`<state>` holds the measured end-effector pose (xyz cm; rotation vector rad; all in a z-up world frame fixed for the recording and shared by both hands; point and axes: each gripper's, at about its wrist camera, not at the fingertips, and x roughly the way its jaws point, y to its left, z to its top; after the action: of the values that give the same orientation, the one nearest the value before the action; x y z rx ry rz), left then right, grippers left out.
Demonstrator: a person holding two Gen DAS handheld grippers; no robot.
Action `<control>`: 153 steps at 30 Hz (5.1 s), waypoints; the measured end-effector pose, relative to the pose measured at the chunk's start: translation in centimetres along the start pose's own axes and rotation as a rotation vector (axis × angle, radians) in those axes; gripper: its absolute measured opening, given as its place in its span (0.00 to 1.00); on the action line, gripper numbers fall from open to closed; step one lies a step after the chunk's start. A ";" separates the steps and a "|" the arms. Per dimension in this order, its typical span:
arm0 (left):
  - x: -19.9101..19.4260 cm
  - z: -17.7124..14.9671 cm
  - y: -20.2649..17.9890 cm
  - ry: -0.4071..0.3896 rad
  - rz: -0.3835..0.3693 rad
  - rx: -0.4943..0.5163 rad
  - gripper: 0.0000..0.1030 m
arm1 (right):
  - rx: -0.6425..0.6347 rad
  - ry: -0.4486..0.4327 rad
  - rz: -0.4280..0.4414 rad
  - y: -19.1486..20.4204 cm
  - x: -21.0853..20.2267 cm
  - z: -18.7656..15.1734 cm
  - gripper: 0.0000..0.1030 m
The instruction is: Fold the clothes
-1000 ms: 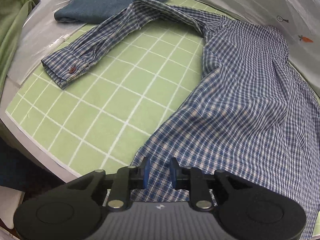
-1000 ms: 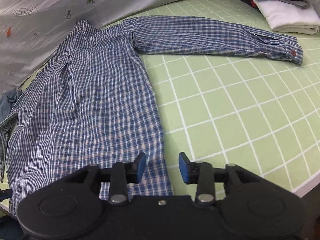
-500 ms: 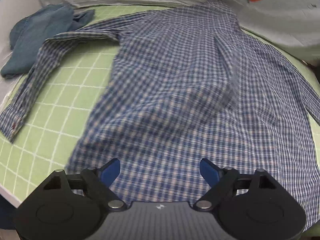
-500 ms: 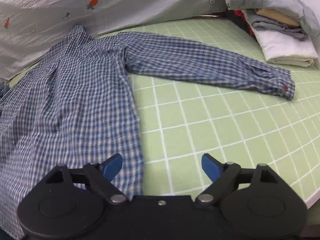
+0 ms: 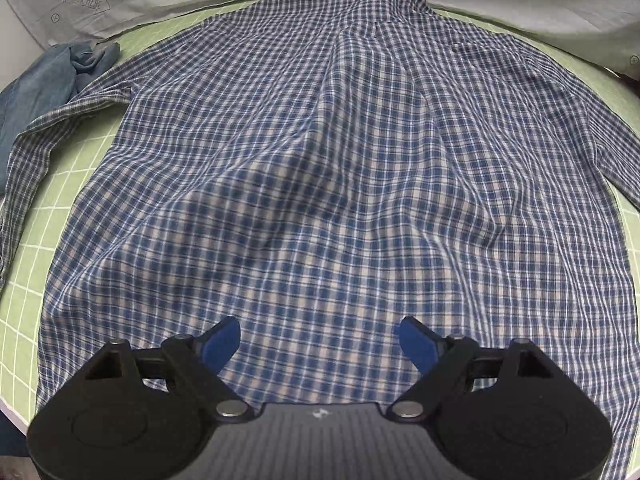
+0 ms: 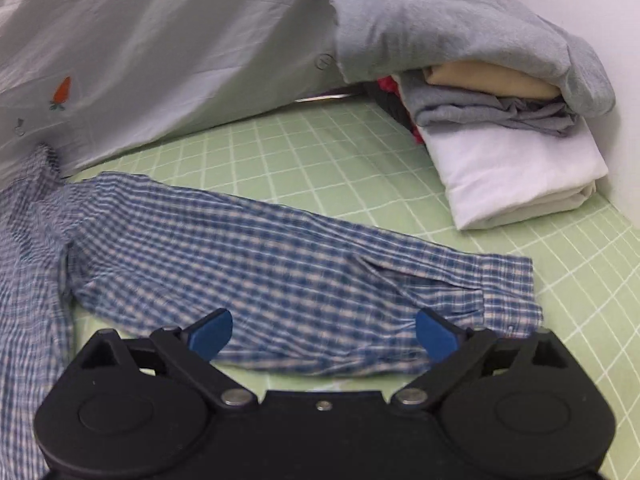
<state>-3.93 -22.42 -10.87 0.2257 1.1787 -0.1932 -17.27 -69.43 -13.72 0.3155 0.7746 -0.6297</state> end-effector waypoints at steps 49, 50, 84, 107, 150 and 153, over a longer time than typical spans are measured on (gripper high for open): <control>1.8 1.2 44.5 -0.120 0.116 -0.341 0.93 | 0.032 0.153 -0.061 25.9 -14.0 -17.6 1.00; 2.1 1.2 45.0 -0.118 0.105 -0.340 0.91 | 0.039 0.155 -0.069 26.2 -14.1 -17.6 1.00; -2.9 3.8 51.9 -0.322 0.134 -0.333 0.04 | 0.090 0.153 -0.123 28.2 -14.8 -18.6 1.00; 0.9 -0.2 26.2 -0.074 -0.261 0.033 0.69 | 0.001 0.165 -0.016 14.3 -13.7 -14.7 0.36; -0.4 7.8 5.5 -0.099 -0.031 -0.038 0.73 | 0.142 0.051 -0.334 -6.7 1.6 1.3 0.59; 0.1 8.8 4.5 -0.087 -0.043 -0.043 0.73 | 0.219 0.053 -0.423 -10.4 2.0 1.6 0.61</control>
<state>5.18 -20.51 -7.45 0.1528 1.1005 -0.2131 -21.85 -79.07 -14.45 0.3728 0.8323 -1.1130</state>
